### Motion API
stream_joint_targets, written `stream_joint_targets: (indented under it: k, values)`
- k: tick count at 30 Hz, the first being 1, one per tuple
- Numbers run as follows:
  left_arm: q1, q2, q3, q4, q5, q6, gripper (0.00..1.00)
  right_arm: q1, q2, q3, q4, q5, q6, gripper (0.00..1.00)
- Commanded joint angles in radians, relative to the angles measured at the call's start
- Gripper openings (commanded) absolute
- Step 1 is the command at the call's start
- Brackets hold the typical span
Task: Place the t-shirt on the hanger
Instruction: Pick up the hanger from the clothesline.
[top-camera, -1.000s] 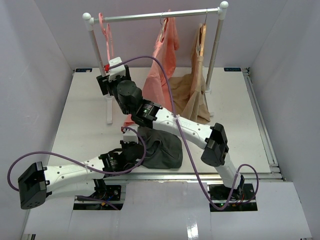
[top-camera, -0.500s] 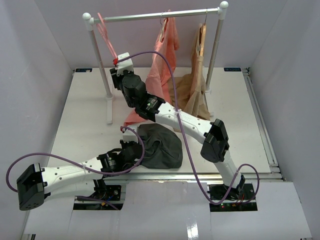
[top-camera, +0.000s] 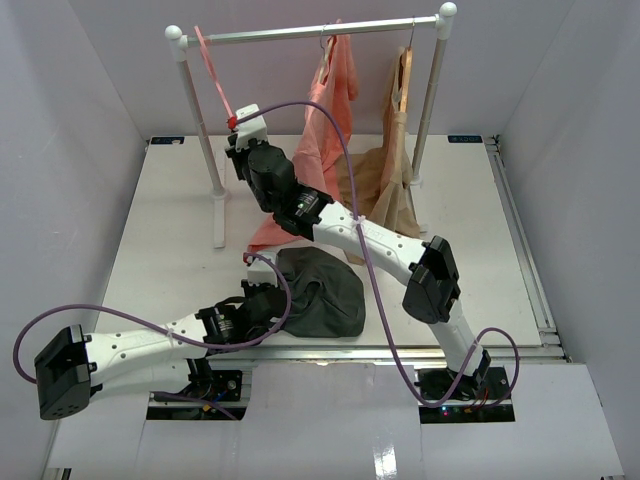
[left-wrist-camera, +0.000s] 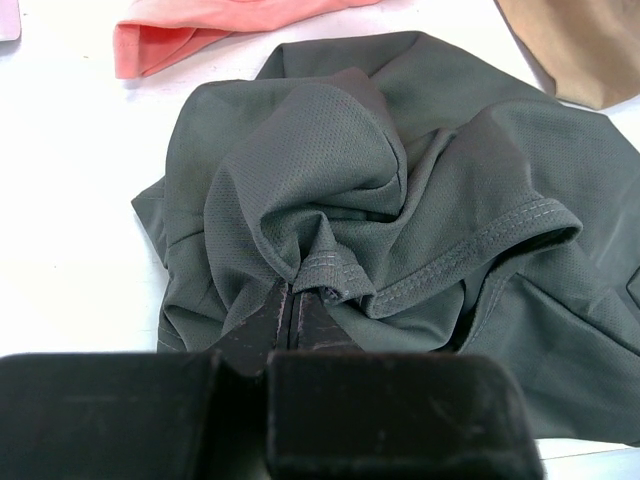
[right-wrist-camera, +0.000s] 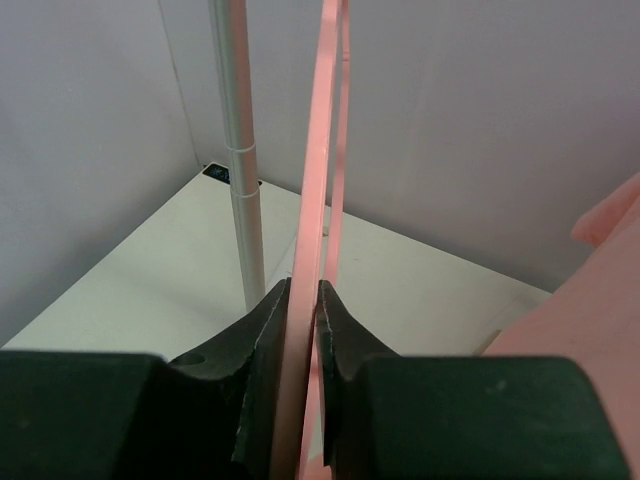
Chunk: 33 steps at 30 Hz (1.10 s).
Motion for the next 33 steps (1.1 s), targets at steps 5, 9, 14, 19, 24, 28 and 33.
stream_joint_targets:
  k: [5, 9, 14, 19, 24, 28, 33]
  values:
    - [0.005, 0.0, 0.014, 0.02, 0.007, 0.008, 0.0, -0.019, -0.092, 0.008, 0.025, -0.012, -0.03, 0.08]
    - [0.005, -0.001, 0.015, 0.018, 0.008, 0.013, 0.0, -0.028, -0.115, 0.004, 0.037, -0.025, -0.056, 0.08]
    - [0.005, -0.026, 0.012, 0.015, 0.005, 0.017, 0.0, -0.031, -0.166, -0.003, 0.061, -0.045, -0.106, 0.08]
    - [0.005, -0.042, 0.007, 0.012, -0.001, 0.019, 0.0, -0.032, -0.221, -0.055, 0.061, -0.041, -0.121, 0.08]
    - [0.005, -0.05, 0.008, 0.006, -0.013, 0.016, 0.0, -0.032, -0.299, -0.179, 0.012, -0.033, -0.119, 0.08]
    - [0.005, -0.069, 0.009, -0.001, -0.014, -0.009, 0.0, -0.032, -0.387, -0.268, -0.067, -0.022, -0.133, 0.08]
    - [0.007, -0.099, 0.05, -0.003, 0.042, -0.031, 0.0, -0.028, -0.541, -0.41, -0.215, -0.148, -0.082, 0.08]
